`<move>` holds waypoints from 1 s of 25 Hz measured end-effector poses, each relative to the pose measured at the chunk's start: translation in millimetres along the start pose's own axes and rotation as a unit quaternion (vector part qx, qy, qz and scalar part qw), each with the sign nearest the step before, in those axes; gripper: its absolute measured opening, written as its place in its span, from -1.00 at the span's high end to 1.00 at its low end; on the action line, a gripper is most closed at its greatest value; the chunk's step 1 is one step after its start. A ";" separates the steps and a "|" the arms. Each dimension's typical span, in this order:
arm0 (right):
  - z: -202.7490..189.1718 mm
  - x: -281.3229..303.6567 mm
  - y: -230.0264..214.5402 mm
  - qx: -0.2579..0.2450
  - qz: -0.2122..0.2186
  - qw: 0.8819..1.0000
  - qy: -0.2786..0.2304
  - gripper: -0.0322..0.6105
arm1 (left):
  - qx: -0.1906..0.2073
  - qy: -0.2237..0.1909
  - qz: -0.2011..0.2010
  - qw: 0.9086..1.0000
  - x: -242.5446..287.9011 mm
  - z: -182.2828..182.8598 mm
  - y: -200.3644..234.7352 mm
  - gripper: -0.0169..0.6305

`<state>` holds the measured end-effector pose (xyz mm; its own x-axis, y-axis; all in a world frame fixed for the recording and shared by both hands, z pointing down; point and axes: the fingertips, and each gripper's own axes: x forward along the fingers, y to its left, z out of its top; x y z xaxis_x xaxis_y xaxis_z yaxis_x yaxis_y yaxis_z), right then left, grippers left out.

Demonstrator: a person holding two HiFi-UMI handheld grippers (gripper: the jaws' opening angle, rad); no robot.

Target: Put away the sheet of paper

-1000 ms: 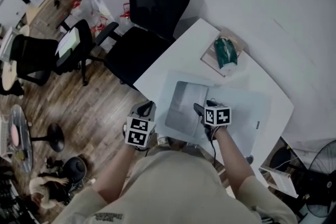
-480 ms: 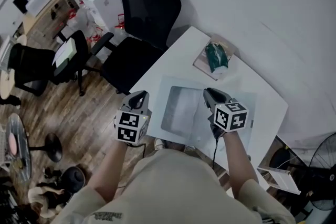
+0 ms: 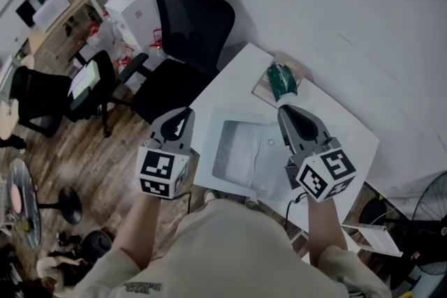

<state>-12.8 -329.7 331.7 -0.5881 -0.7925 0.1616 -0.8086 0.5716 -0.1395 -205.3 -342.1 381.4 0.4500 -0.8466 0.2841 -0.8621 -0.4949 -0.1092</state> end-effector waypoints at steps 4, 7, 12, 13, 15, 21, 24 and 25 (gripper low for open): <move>42.1 -22.2 9.4 -0.028 -0.020 0.998 -0.052 0.80 | 0.020 -0.035 -0.009 0.999 -10.0 33.9 -5.3 0.86; 66.5 -38.4 16.8 -0.044 -0.037 0.995 -0.086 0.81 | 0.029 -0.053 -0.012 0.998 -17.2 49.3 -6.2 0.86; 82.5 -56.1 25.5 -0.045 -0.042 0.992 -0.112 0.82 | 0.031 -0.083 -0.013 0.996 -30.7 74.5 -7.9 0.86; 83.0 -58.7 27.2 -0.046 -0.042 0.991 -0.114 0.82 | 0.032 -0.088 -0.015 0.996 -33.4 78.0 -9.3 0.86; 82.2 -62.4 31.1 -0.054 -0.041 0.991 -0.113 0.83 | 0.036 -0.093 -0.019 0.995 -38.0 82.2 -12.8 0.86; 68.9 -63.9 35.1 -0.091 -0.034 0.992 -0.084 0.83 | 0.037 -0.082 -0.023 0.996 -41.3 75.2 -20.5 0.86; 60.2 -60.1 35.2 -0.101 -0.028 0.992 -0.065 0.83 | 0.040 -0.079 -0.029 0.996 -39.6 74.9 -23.9 0.86; 57.4 -59.6 34.9 -0.100 -0.028 0.993 -0.062 0.83 | 0.041 -0.080 -0.031 0.995 -38.8 75.7 -25.5 0.86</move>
<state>-4.9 -274.8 261.2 -0.5452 -0.8373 0.0402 -0.8347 0.5467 0.0659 -183.2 -311.4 301.1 0.5381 -0.8315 0.1380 -0.8130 -0.5553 -0.1753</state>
